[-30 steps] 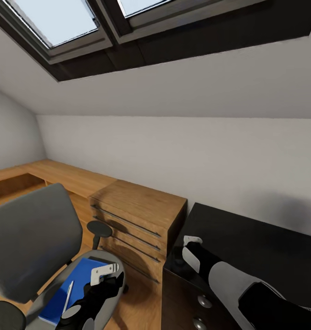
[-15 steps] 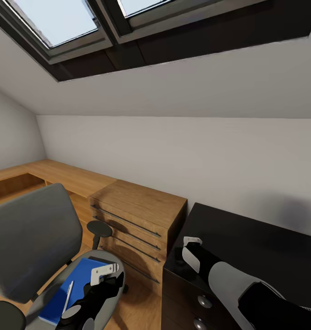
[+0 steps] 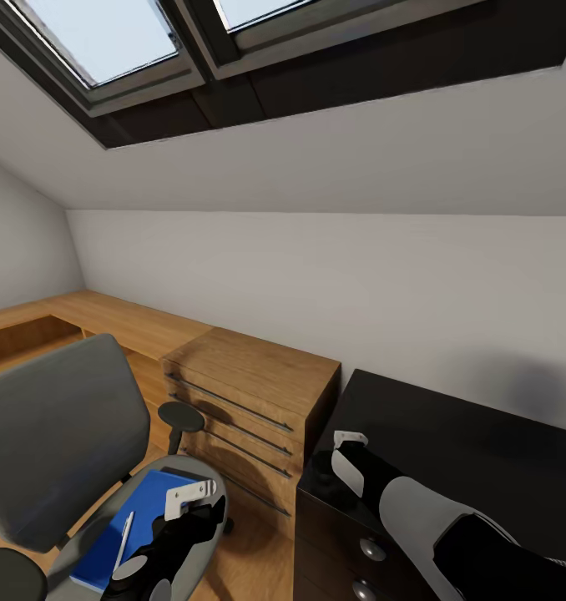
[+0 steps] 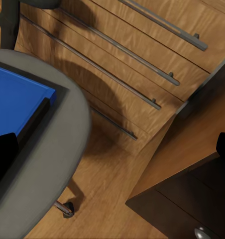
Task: In the bedroom, organize the workspace by keeping the computer under the desk, ensuring the monitor is on the desk, placing the keyboard on the desk next to the monitor, placing the mouse on the desk next to the keyboard, moving the folder from the swivel chair onto the desk next to the mouse, stacking the notebook on top of the folder with the pen on top of the notebook, and positioning the swivel chair next to the desk.
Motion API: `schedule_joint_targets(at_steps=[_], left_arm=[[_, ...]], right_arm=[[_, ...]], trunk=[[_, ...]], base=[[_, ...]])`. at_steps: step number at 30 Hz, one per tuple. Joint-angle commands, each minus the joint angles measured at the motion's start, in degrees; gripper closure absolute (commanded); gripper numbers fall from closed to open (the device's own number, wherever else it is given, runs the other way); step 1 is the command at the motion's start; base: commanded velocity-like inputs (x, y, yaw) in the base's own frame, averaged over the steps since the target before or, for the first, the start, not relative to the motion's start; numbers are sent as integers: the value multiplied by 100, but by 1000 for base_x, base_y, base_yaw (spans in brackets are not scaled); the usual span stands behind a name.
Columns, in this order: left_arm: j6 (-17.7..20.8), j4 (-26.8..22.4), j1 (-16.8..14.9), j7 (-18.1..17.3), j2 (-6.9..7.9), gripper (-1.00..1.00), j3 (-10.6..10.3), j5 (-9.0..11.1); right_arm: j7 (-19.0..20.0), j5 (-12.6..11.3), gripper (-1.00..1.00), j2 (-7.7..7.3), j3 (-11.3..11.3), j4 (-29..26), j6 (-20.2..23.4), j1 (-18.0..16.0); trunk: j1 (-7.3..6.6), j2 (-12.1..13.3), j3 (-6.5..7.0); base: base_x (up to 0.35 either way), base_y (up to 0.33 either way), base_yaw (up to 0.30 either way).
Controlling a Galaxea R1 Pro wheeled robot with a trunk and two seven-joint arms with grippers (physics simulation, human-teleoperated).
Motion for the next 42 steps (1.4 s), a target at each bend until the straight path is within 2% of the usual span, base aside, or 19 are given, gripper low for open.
schedule_joint_targets(at_steps=[1, 9, 16, 19, 21, 22, 23, 24, 25, 28, 29, 30, 34, 42], left_arm=[[17, -7, -1, 51, 0, -100, -5, 61], [17, -1, -1, 51, 0, -100, -4, 61], [17, 1, 0, 51, 0, -100, 1, 61], [17, 5, -1, 51, 2, -100, 12, 53], [17, 3, -1, 51, 3, -100, 25, 53], [17, 2, -1, 51, 4, -100, 33, 52], [17, 0, -1, 51, 4, -100, 40, 52], [17, 1, -1, 51, 4, -100, 43, 52], [17, 4, -1, 51, 5, -100, 45, 52], [17, 4, -1, 51, 3, -100, 47, 52], [17, 5, -1, 51, 2, -100, 47, 52], [17, 4, -1, 51, 4, -100, 47, 52], [17, 5, -1, 51, 4, -100, 47, 52], [17, 7, -1, 51, 8, -100, 43, 52]], right_arm=[[-48, -79, 100, -4, 50, -11, 12, -3], [-48, -77, 100, -14, 50, -17, -24, -3], [-64, -63, 100, -35, 37, -87, -67, -3], [-205, -48, 100, -88, 25, -581, -71, 35], [-484, -40, 100, -117, 24, -893, -70, 126], [-795, -35, 100, -132, 26, -1187, -70, 241], [-1414, -26, 100, -175, 31, -1827, -67, 514], [-1859, -25, 100, -242, 34, -2393, -56, 763], [-2392, -29, 100, -429, 38, -3391, -34, 1226], [-2819, -56, 100, -956, 45, -5248, -8, 2098], [-2850, -61, 100, -1034, 46, -5493, -6, 2203], [-2911, -70, 100, -1215, 48, -6073, 2, 2426], [-2966, -80, 100, -1359, 68, -6611, 9, 2621], [-2983, -85, 100, -1366, 99, -6782, -24, 2674]], trunk=[[0, -3, -5], [0, -3, -5], [-153, 277, 120], [-219, 398, 174], [-263, 478, 210], [-285, 518, 228], [-307, 558, 246], [-329, 598, 264], [-351, 638, 282], [-417, 759, 336], [-439, 799, 354], [-461, 839, 372], [-549, 999, 444], [-725, 1320, 587]], base=[[0, 0, 0], [0, 0, 0], [0, 0, 0], [0, 0, 0], [-3, 0, 0], [-62, 0, 0], [-185, 0, 0], [-239, 0, 0], [-286, 0, 0], [-254, 0, 0], [-148, 0, 0], [-76, 0, 0], [-35, 0, 0], [-3, 0, 0]])
